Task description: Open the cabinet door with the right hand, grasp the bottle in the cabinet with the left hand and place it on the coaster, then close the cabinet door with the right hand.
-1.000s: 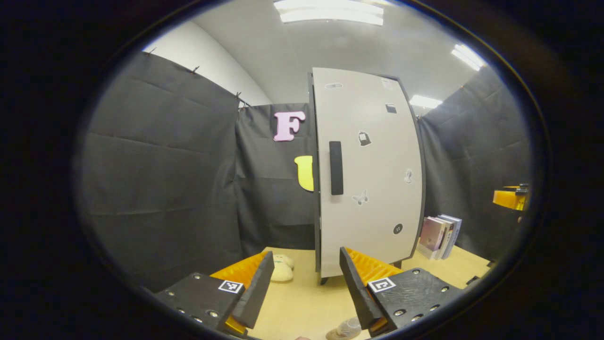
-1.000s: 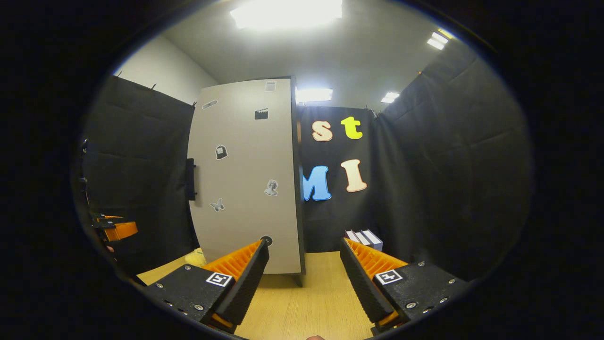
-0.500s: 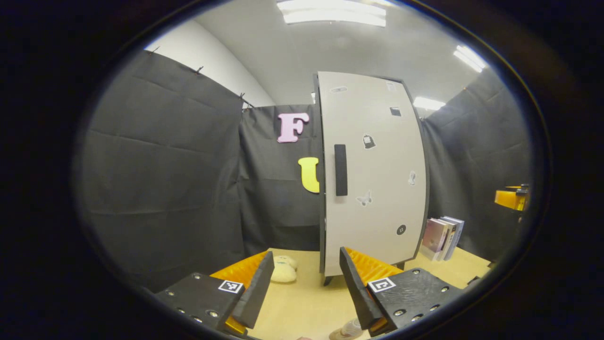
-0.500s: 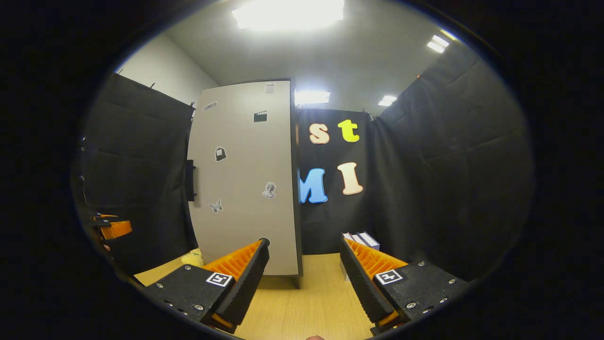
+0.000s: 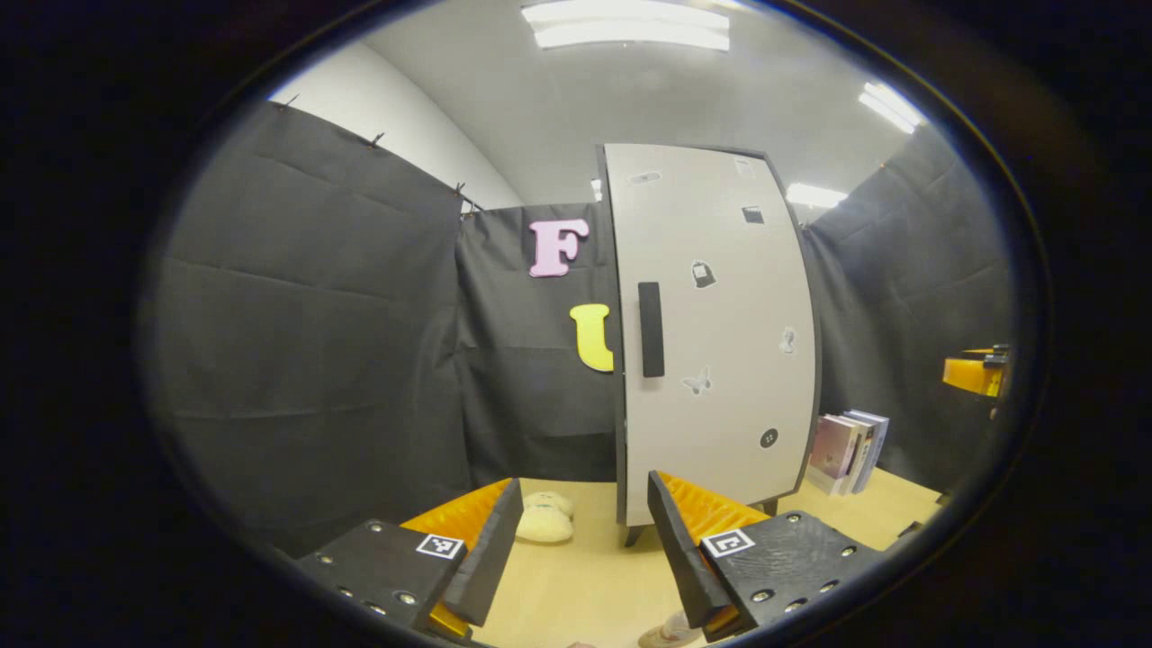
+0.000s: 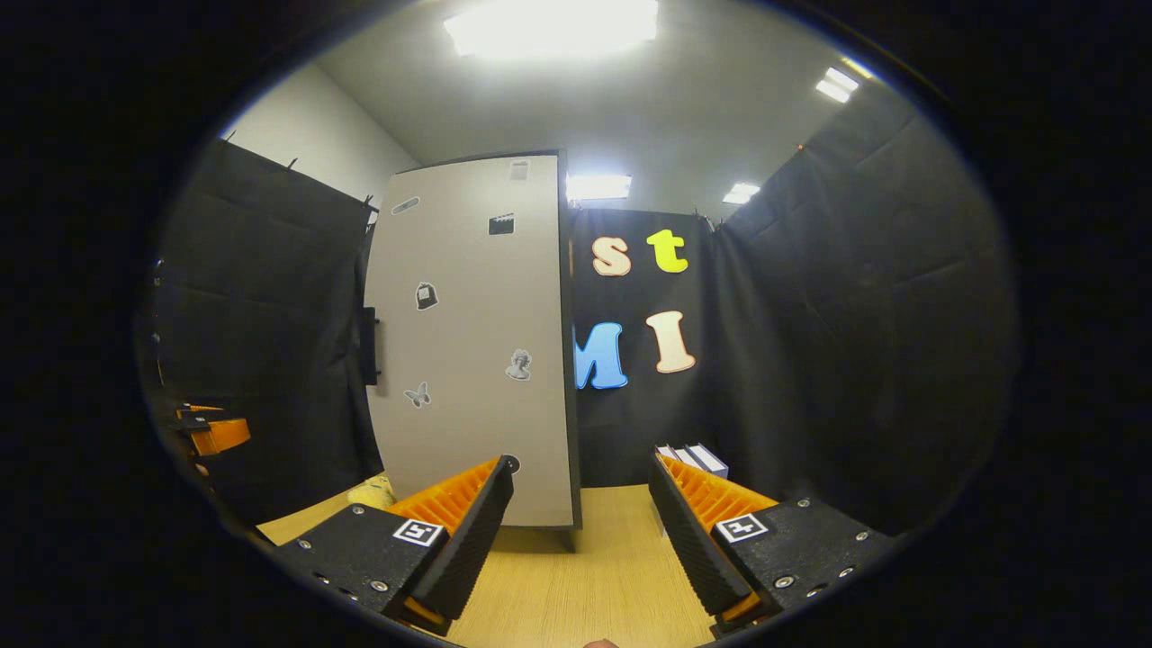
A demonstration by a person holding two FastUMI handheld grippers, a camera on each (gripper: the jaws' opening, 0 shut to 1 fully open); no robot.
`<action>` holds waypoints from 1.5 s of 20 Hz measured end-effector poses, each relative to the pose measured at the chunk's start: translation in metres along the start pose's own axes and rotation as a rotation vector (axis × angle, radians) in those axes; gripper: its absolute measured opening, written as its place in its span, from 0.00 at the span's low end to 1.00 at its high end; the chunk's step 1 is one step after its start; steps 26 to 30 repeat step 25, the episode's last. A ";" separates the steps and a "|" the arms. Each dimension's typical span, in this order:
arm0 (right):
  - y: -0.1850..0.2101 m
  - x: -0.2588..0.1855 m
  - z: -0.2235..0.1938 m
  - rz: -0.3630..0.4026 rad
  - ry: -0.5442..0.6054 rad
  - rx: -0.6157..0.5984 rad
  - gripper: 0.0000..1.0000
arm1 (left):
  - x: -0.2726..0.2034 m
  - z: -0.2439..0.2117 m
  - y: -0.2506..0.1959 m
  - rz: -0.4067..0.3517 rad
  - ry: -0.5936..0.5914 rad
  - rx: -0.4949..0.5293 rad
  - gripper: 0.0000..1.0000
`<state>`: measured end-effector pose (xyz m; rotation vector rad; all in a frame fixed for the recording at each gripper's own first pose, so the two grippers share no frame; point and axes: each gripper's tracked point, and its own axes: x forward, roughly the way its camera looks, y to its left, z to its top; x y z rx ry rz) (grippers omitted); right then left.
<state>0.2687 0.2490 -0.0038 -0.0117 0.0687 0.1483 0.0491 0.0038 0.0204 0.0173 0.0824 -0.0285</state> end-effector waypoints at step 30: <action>0.018 0.001 0.006 -0.027 -0.033 -0.004 0.94 | 0.008 -0.001 0.030 0.010 -0.017 0.014 0.80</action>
